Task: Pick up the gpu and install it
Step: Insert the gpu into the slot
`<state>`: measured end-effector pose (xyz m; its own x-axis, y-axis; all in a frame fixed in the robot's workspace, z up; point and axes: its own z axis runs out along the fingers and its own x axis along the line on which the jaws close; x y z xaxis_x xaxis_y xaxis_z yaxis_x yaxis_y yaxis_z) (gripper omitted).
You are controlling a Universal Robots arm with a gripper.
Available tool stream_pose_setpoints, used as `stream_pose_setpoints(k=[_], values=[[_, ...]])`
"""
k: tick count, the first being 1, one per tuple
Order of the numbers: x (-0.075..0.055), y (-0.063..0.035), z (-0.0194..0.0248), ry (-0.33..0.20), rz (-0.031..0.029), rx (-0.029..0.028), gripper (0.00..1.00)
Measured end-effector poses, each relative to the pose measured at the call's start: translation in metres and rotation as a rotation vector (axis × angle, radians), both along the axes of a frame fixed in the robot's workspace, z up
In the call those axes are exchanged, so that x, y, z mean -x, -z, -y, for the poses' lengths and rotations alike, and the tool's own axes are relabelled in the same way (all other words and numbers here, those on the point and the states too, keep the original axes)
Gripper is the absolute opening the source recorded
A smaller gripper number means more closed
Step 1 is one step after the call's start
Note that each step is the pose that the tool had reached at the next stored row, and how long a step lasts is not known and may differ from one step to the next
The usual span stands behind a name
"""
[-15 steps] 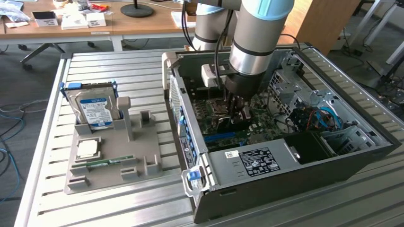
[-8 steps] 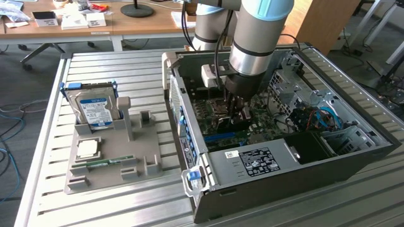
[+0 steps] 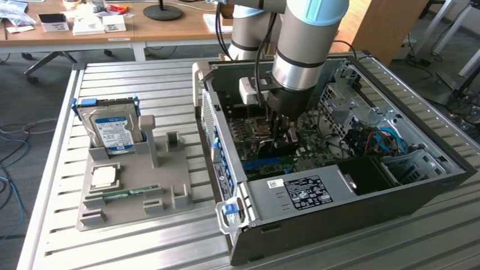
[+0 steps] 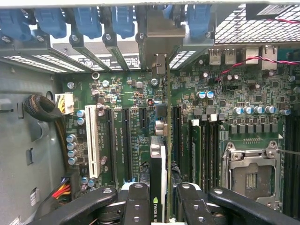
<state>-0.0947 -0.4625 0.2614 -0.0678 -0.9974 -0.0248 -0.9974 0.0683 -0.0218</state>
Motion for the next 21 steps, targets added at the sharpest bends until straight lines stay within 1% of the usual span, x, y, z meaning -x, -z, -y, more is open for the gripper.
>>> stream_pose_setpoints(k=[14, 21], values=[[0.0000, 0.0038, 0.0001, 0.000, -0.0003, 0.0005, 0.27], [0.0000, 0.0092, 0.0000, 0.000, -0.0002, 0.0003, 0.27]])
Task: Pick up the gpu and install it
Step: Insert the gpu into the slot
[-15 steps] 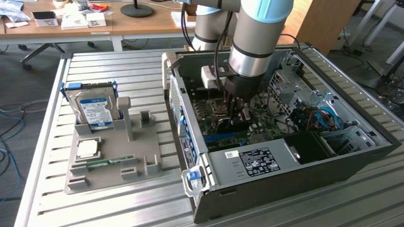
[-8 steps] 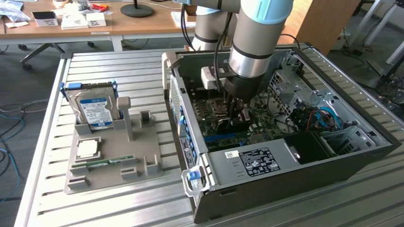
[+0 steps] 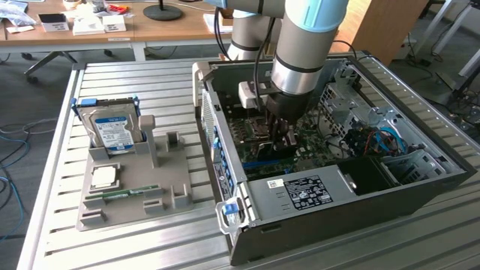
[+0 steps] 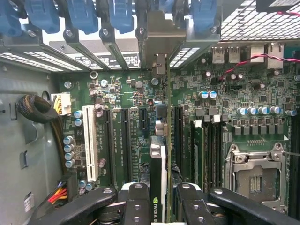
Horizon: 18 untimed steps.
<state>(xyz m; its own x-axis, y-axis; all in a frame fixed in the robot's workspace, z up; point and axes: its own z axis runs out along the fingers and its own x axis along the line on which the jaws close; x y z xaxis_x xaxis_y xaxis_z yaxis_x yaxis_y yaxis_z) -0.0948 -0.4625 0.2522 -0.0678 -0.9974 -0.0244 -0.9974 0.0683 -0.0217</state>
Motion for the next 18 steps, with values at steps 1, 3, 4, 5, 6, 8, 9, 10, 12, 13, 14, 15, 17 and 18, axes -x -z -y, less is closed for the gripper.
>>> stream_pose_setpoints(k=[1, 3, 4, 5, 6, 8, 9, 10, 12, 13, 14, 15, 17, 18], values=[[0.0000, 0.0007, 0.0000, 0.000, 0.0000, 0.0000, 0.27], [0.0000, 0.0018, 0.0000, 0.000, 0.0000, 0.0000, 0.27], [0.0000, 0.0022, 0.0000, 0.000, 0.0000, 0.0001, 0.27], [0.0000, 0.0022, 0.0000, 0.000, -0.0001, 0.0002, 0.27], [0.0000, 0.0022, 0.0000, 0.000, -0.0001, 0.0002, 0.27], [0.0000, 0.0023, 0.0000, 0.000, 0.0000, 0.0001, 0.27], [0.0000, 0.0024, 0.0000, 0.000, -0.0001, 0.0001, 0.27], [0.0000, 0.0030, -0.0001, 0.000, 0.0002, -0.0004, 0.27], [0.0000, 0.0044, 0.0000, 0.000, 0.0001, 0.0000, 0.27], [0.0000, 0.0048, 0.0000, 0.000, -0.0001, 0.0002, 0.27], [0.0000, 0.0051, 0.0001, 0.000, -0.0002, 0.0005, 0.27], [0.0001, 0.0053, 0.0001, 0.000, -0.0003, 0.0006, 0.27], [0.0001, 0.0055, 0.0001, 0.000, -0.0003, 0.0005, 0.27], [0.0000, 0.0056, 0.0000, 0.000, -0.0002, 0.0003, 0.27]])
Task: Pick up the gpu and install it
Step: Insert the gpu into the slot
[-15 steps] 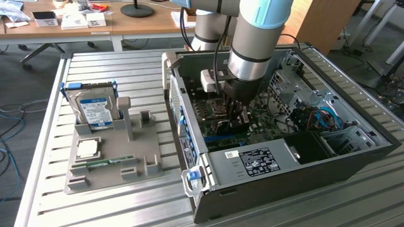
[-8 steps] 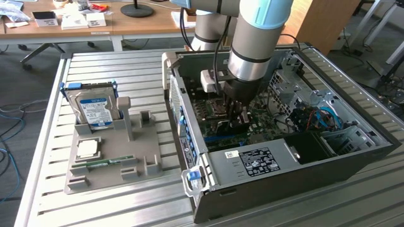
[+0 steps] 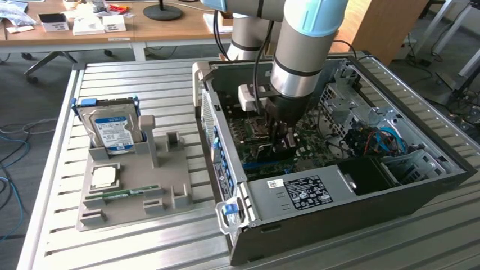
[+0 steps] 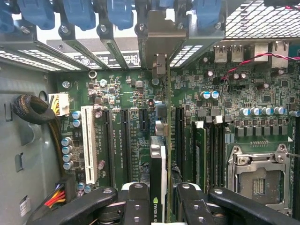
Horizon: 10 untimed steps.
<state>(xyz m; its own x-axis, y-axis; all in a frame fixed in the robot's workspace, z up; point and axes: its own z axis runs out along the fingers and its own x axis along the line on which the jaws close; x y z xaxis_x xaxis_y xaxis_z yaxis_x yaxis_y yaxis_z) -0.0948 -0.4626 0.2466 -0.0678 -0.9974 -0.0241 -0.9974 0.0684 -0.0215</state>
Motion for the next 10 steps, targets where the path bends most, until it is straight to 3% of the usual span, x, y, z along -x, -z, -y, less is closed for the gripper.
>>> stream_pose_setpoints(k=[10], values=[[0.0000, -0.0014, -0.0001, 0.000, 0.0003, -0.0005, 0.27]])
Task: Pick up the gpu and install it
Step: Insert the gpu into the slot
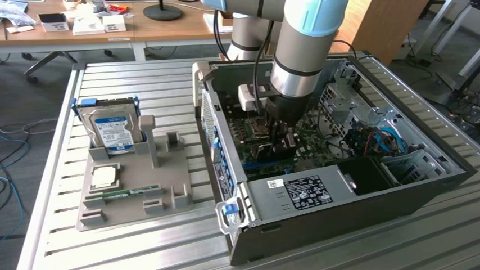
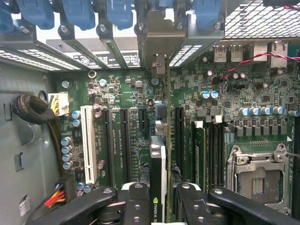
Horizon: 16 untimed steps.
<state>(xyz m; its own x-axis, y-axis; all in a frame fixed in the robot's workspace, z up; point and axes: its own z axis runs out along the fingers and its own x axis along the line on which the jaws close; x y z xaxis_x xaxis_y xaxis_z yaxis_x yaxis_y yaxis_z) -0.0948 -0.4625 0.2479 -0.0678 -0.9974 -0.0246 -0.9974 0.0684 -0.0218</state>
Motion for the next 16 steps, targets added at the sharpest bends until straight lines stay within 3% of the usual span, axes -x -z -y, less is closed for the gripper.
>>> stream_pose_setpoints(k=[16], values=[[0.0039, 0.0013, 0.0001, 0.000, -0.0003, 0.0007, 0.27]])
